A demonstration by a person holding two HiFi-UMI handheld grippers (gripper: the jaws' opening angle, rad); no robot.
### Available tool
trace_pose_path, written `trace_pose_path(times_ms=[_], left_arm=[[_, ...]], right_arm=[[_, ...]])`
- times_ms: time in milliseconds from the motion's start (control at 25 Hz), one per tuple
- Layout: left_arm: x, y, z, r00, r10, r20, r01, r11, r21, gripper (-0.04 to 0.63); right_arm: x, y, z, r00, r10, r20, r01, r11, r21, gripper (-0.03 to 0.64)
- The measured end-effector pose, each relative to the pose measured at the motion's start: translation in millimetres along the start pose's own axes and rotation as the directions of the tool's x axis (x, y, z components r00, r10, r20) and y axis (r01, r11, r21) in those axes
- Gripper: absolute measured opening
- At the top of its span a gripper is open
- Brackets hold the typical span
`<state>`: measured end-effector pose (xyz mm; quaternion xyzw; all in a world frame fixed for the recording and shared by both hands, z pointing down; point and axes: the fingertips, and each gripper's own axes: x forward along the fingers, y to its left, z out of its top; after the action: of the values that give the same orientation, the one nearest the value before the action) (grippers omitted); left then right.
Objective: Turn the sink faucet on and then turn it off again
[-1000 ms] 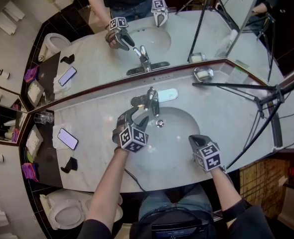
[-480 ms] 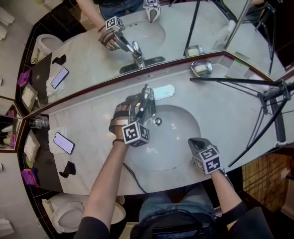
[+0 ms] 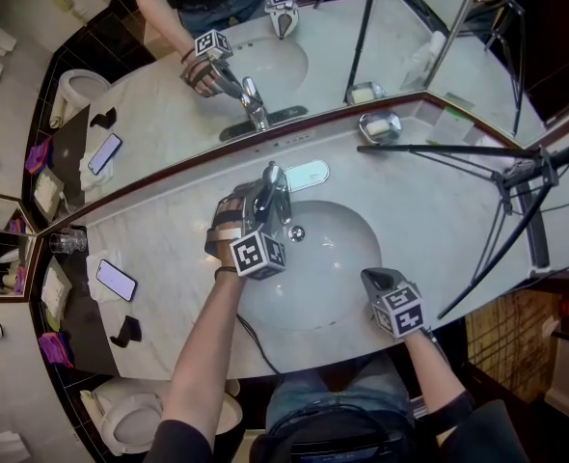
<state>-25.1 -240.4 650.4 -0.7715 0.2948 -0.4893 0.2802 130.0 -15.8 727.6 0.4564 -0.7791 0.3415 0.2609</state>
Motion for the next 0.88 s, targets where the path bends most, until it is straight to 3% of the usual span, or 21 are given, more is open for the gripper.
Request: trace_pose_path(times_ms=[880], left_arm=[[10.7,11.8,6.9,0.989,-0.144,-0.014,0.144,0.989,0.007,0.147]], right_arm=[[-5.5,-7.0,0.9,1.000,0.006,0.001,-0.006,1.000,-0.001,0.021]])
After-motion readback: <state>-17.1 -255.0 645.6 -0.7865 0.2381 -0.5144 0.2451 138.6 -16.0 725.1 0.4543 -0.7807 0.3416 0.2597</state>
